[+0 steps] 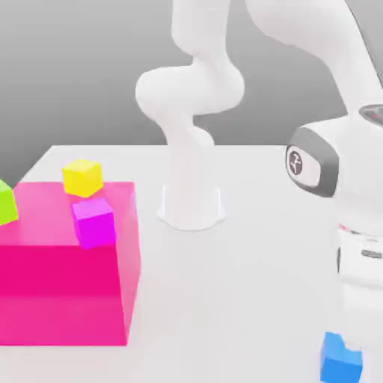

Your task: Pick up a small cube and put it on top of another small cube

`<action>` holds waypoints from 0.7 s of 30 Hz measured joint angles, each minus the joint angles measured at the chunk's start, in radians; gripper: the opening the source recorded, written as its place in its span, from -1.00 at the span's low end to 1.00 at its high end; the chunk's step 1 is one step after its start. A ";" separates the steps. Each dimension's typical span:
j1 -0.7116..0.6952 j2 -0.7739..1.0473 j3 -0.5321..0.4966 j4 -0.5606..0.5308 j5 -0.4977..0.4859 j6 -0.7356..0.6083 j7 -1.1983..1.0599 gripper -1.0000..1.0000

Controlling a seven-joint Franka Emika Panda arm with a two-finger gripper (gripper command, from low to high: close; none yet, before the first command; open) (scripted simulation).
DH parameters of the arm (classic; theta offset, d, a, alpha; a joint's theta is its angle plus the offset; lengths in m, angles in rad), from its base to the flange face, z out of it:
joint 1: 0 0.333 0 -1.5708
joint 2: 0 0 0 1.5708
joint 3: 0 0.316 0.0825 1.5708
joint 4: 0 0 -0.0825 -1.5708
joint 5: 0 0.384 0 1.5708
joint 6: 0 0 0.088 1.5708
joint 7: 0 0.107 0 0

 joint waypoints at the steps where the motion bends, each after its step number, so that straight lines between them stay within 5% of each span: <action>1: 0.004 0.036 -0.003 0.006 -0.005 0.027 0.000 0.00; 2: 0.006 0.073 -0.005 0.013 -0.008 0.055 0.002 0.00; 3: 0.008 0.106 -0.007 0.019 -0.011 0.081 0.003 -1.00; 10: 0.009 0.112 -0.009 0.021 -0.012 0.084 0.004 -1.00; 21: -0.111 -0.257 -0.103 -0.034 0.057 -0.229 0.072 -1.00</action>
